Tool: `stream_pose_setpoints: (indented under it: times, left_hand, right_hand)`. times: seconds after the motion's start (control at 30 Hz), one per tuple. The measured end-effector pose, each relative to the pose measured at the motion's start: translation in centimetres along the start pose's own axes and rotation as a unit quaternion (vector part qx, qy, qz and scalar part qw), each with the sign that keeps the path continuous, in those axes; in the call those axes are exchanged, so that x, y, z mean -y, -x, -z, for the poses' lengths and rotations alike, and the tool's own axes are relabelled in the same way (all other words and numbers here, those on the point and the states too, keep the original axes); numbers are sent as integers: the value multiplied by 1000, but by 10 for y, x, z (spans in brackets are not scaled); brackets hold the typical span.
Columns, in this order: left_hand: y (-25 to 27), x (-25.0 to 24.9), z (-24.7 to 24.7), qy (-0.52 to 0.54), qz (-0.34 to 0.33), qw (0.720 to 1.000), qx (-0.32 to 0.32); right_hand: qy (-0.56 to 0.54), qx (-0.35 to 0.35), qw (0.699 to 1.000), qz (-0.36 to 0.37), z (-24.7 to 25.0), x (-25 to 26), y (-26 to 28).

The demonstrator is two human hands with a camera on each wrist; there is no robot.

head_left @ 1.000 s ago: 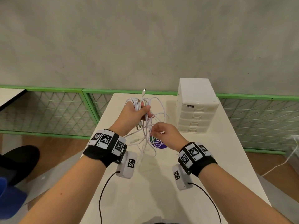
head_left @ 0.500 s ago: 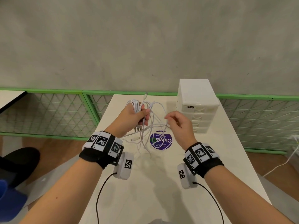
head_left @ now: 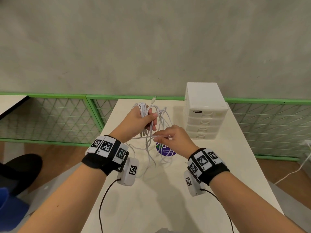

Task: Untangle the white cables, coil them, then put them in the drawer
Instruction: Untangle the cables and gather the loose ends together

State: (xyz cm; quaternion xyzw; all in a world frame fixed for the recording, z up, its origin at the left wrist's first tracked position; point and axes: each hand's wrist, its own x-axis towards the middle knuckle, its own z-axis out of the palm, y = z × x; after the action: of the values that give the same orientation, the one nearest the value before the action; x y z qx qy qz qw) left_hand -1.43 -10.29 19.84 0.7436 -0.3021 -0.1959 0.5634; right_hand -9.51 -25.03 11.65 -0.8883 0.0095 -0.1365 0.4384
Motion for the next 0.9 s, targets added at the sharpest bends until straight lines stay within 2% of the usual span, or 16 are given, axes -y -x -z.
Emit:
stream_pose_setpoints:
  times: [0.1, 0.23, 0.47, 0.6, 0.8, 0.9]
  left_hand:
    - [-1, -1, 4, 3, -3, 1000, -13]
    - [-1, -2, 5, -2, -11, 1000, 0]
    - [-1, 1, 5, 2, 9, 1000, -19]
    - [-3, 8, 7, -26, 19, 999, -41]
    - [0, 13, 2, -62, 13, 997, -47]
    - [1, 10, 4, -56, 7, 997, -54]
  right_hand:
    - [17, -44, 999, 23, 4, 2, 1]
    - [-134, -36, 988, -69, 6, 6, 2]
    - [-242, -117, 958, -101, 13, 12, -3]
    - [-258, -162, 946, -112, 20, 7, -3]
    - [-224, -167, 954, -109, 22, 7, -3]
    - [-252, -172, 945, -115, 25, 5, -4]
